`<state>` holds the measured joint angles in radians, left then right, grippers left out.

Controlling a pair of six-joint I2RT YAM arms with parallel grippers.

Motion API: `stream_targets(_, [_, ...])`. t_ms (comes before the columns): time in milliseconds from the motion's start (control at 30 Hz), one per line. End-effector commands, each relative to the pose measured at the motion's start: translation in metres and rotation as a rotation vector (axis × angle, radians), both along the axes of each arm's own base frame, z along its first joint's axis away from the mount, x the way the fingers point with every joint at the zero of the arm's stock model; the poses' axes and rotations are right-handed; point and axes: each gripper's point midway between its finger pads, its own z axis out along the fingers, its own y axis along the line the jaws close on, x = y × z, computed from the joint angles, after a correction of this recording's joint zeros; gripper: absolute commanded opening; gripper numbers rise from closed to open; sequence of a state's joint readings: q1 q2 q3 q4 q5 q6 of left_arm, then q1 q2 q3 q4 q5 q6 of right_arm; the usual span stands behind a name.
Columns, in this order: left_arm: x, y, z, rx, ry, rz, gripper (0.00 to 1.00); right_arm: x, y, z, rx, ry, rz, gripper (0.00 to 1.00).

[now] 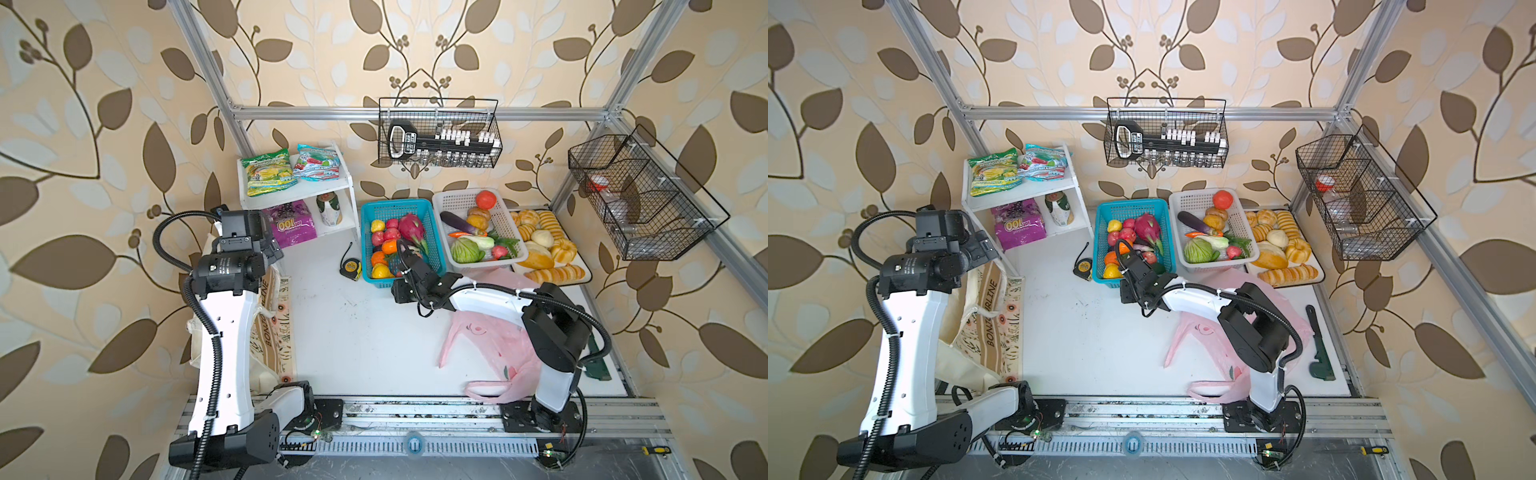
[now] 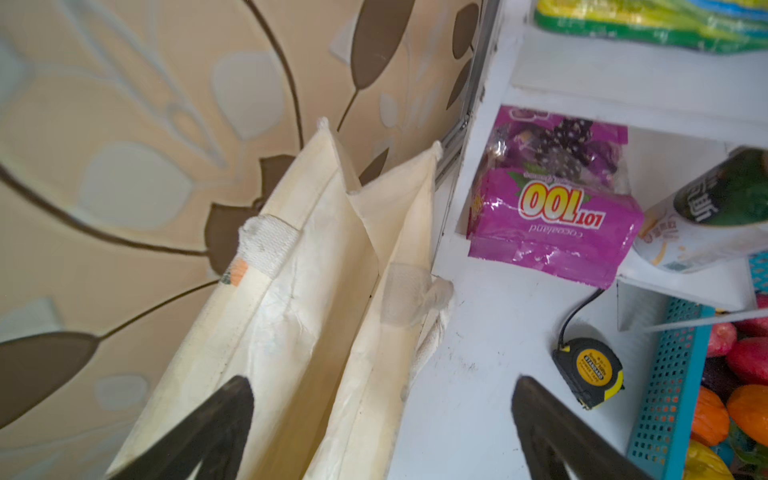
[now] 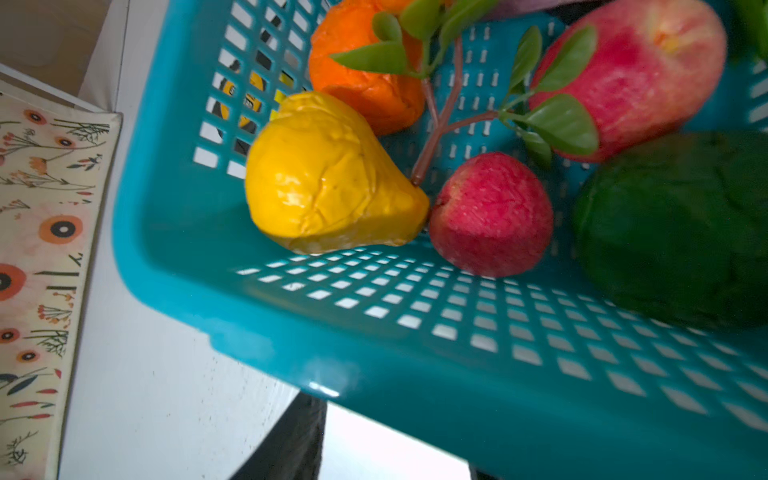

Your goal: Place the mixed food into the grocery bags and tie them

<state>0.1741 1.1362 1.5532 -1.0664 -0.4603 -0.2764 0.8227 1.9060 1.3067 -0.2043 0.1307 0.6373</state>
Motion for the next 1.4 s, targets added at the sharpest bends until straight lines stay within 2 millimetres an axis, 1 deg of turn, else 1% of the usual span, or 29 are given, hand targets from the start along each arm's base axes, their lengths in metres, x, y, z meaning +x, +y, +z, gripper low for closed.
stream_targets(0, [-0.017,0.022,0.017,0.036,-0.046,0.154,0.99,0.017,-0.001,-0.005,-0.033,0.0,-0.007,0.53])
stream_targets(100, [-0.017,0.022,0.016,0.034,-0.056,0.153,0.99,0.033,-0.005,-0.012,-0.015,0.012,-0.031,0.53])
stream_targets(167, [-0.019,0.024,0.013,0.046,-0.035,0.162,0.99,0.042,-0.003,-0.009,0.004,0.017,-0.018,0.54])
stream_targets(333, [-0.029,0.033,0.003,0.089,-0.009,0.223,0.99,0.049,0.011,0.003,0.045,0.046,0.093,0.55])
stream_targets(400, [-0.03,0.032,0.003,0.085,-0.026,0.219,0.99,0.046,0.016,0.006,0.055,0.053,0.135,0.55])
stream_targets(467, [-0.031,0.03,0.003,0.085,-0.045,0.208,0.99,0.038,0.019,0.012,0.08,0.07,0.163,0.56])
stream_targets(533, [-0.031,0.03,0.003,0.088,-0.048,0.203,0.99,0.028,0.019,0.022,0.096,0.07,0.183,0.56])
stream_targets(633, [-0.03,0.029,0.001,0.085,-0.033,0.197,0.99,0.013,0.011,0.045,0.118,0.032,0.184,0.56])
stream_targets(700, [-0.026,0.028,-0.005,0.067,-0.02,0.188,0.99,0.002,0.005,0.059,0.155,0.01,0.181,0.56])
stream_targets(767, [-0.023,0.025,-0.011,0.045,-0.007,0.174,0.99,-0.005,-0.003,0.069,0.174,-0.027,0.169,0.57])
stream_targets(867, [-0.019,0.022,-0.017,0.028,0.011,0.155,0.99,-0.015,-0.015,0.083,0.191,-0.033,0.158,0.57])
stream_targets(900, [-0.019,0.022,-0.019,0.025,0.02,0.152,0.99,-0.024,-0.019,0.083,0.192,-0.028,0.163,0.57])
stream_targets(1000, [-0.023,0.024,-0.02,0.035,0.032,0.172,0.99,-0.044,-0.028,0.094,0.209,-0.055,0.159,0.57])
stream_targets(1100, [-0.037,0.03,-0.011,0.06,0.025,0.234,0.99,-0.063,-0.038,0.1,0.244,-0.059,0.142,0.57])
stream_targets(1167, [-0.041,0.031,-0.006,0.079,0.008,0.242,0.99,-0.074,-0.044,0.1,0.267,-0.055,0.132,0.57])
stream_targets(1200, [-0.043,0.032,-0.007,0.083,0.003,0.241,0.99,-0.079,-0.048,0.101,0.278,-0.058,0.123,0.57])
stream_targets(1267, [-0.042,0.03,-0.011,0.075,0.0,0.235,0.99,-0.086,-0.053,0.102,0.293,-0.058,0.109,0.57])
stream_targets(1333, [-0.036,0.027,-0.023,0.051,0.023,0.211,0.99,-0.091,-0.059,0.099,0.291,-0.055,0.101,0.57])
stream_targets(1367, [-0.03,0.024,-0.032,0.034,0.047,0.186,0.99,-0.092,-0.062,0.097,0.28,-0.053,0.092,0.57])
